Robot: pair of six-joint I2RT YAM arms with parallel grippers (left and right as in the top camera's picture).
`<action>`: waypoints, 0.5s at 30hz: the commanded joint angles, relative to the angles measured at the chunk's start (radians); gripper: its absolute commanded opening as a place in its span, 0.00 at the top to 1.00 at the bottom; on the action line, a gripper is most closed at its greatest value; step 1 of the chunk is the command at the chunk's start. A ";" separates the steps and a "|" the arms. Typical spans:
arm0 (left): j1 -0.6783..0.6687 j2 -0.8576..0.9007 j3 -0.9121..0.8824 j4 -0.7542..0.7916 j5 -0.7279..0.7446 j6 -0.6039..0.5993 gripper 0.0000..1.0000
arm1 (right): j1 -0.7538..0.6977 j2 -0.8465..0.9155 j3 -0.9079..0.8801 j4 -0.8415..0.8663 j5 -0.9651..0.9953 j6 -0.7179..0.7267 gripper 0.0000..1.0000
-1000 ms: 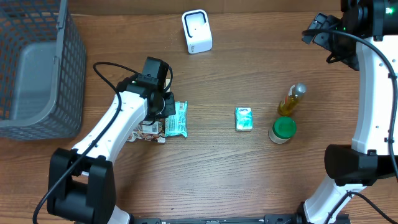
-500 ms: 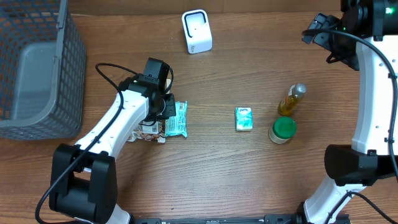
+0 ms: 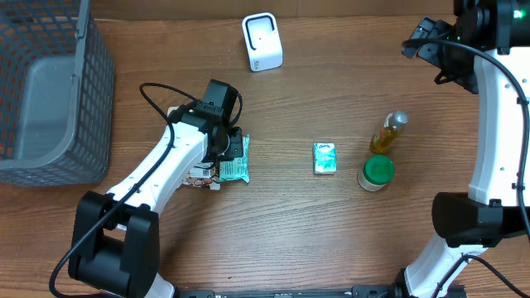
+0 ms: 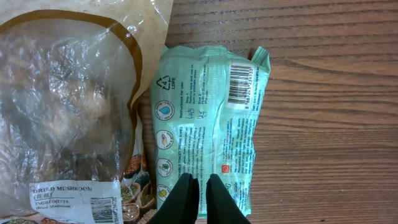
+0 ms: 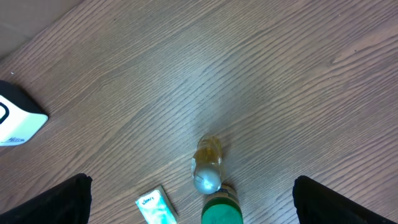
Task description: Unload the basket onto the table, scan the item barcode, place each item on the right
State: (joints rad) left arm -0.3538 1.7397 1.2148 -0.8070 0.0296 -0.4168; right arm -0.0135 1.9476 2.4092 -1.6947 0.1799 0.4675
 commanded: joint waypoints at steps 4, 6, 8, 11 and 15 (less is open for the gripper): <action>-0.013 0.013 -0.010 0.004 -0.015 -0.010 0.88 | -0.005 -0.018 0.013 0.002 -0.006 -0.003 0.00; -0.013 0.013 -0.010 0.004 -0.014 -0.010 0.88 | -0.005 -0.018 0.013 0.002 -0.006 -0.003 0.00; -0.013 0.013 -0.010 0.004 -0.014 -0.010 0.88 | -0.005 -0.018 0.013 0.002 -0.006 -0.003 0.00; -0.013 0.013 -0.010 0.004 -0.014 -0.010 0.86 | -0.005 -0.018 0.013 0.002 -0.006 -0.003 0.00; -0.013 0.013 -0.010 0.004 -0.015 -0.010 0.86 | -0.005 -0.018 0.013 0.002 -0.006 -0.003 0.00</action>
State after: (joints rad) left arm -0.3542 1.7397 1.2148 -0.8066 0.0257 -0.4164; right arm -0.0132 1.9476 2.4092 -1.6943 0.1795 0.4671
